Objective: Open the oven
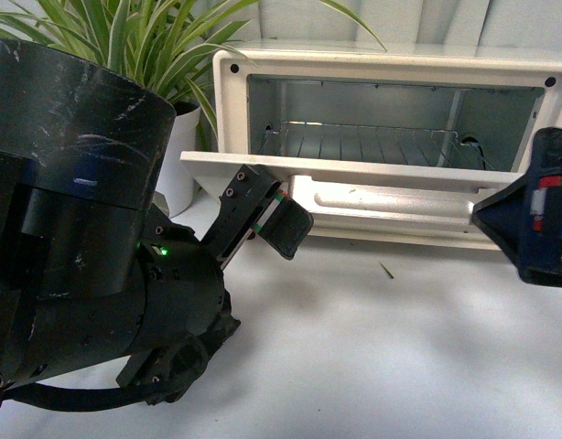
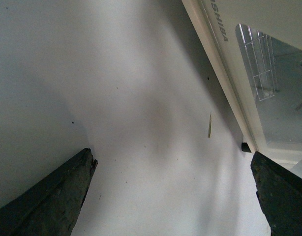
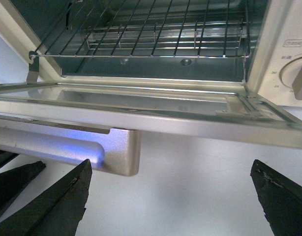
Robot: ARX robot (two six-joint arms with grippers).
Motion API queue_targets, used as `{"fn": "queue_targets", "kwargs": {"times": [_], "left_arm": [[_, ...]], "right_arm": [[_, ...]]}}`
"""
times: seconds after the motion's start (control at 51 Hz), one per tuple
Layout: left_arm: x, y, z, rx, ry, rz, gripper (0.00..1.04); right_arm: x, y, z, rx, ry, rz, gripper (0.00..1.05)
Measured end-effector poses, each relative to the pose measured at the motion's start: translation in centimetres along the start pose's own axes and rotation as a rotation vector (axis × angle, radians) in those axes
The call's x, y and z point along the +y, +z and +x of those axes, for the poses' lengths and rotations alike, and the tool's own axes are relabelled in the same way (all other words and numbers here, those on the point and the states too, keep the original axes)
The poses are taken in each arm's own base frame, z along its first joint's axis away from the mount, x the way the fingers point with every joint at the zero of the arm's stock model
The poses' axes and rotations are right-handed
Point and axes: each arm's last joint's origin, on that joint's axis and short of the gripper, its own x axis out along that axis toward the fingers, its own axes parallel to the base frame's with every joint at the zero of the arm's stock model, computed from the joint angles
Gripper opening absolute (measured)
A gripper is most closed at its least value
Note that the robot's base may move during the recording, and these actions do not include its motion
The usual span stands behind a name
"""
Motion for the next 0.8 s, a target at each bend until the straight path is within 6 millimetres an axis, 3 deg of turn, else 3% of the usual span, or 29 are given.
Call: {"fn": "queue_targets", "kwargs": {"times": [0.373, 0.804], "left_arm": [[0.4, 0.4, -0.4, -0.016, 0.042, 0.077, 0.98], [0.9, 0.5, -0.8, -0.054, 0.123, 0.3, 0.98]], "right_arm": [[-1.2, 1.5, -3.3, -0.125, -0.016, 0.114, 0.95], [-2.3, 1.4, -3.6, -0.133, -0.053, 0.166, 0.95]]}}
